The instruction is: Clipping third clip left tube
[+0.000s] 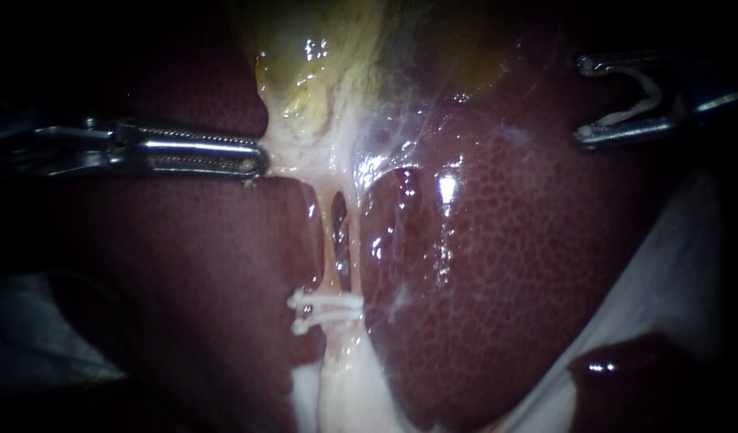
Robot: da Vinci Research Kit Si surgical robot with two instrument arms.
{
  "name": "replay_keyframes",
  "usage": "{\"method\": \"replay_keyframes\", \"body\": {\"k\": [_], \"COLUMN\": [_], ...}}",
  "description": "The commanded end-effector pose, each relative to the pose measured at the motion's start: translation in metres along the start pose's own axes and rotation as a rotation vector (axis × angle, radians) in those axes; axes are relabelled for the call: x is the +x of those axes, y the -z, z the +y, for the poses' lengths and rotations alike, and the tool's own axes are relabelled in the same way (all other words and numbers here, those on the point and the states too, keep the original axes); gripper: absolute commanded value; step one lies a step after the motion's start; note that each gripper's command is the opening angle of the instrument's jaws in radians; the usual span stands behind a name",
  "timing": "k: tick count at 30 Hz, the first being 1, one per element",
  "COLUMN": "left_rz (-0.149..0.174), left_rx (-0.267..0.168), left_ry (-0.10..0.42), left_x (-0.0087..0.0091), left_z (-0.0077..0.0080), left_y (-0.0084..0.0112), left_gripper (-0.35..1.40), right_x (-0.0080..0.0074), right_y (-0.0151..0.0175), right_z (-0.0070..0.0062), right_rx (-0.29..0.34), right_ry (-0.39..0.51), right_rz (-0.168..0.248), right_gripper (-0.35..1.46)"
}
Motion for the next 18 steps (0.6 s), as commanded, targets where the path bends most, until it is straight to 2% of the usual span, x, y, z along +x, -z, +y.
{"method": "replay_keyframes", "body": {"k": [1,5,7,11,13,18], "left_rz": [0.0,-0.003,-0.003,0.025,0.035,0.041], "left_rx": [-0.001,-0.009,-0.007,0.0,0.003,0.005], "left_ry": [0.0,0.005,0.011,0.03,0.019,0.016], "left_x": [0.0001,0.0009,0.0019,0.0038,0.0047,0.005], "left_z": [0.0001,0.0004,0.0009,0.0018,0.0022,0.0027], "left_y": [0.0002,0.0015,0.003,0.0058,0.0069,0.0074], "left_gripper": [-0.35,-0.35,-0.35,-0.35,-0.35,-0.35], "right_x": [0.0,0.0,0.0,0.0001,0.0002,0.001], "right_y": [0.0,0.0001,0.0001,0.0,-0.0001,-0.0008], "right_z": [0.0,0.0,0.0,0.0,-0.0001,-0.0005], "right_rx": [0.0,0.0,0.004,0.009,0.012,0.037], "right_ry": [0.0,0.0,0.001,0.0,-0.001,-0.004], "right_rz": [0.001,0.001,0.0,0.003,0.009,0.037], "right_gripper": [0.5,0.5,0.5,0.5,0.5,0.5]}}
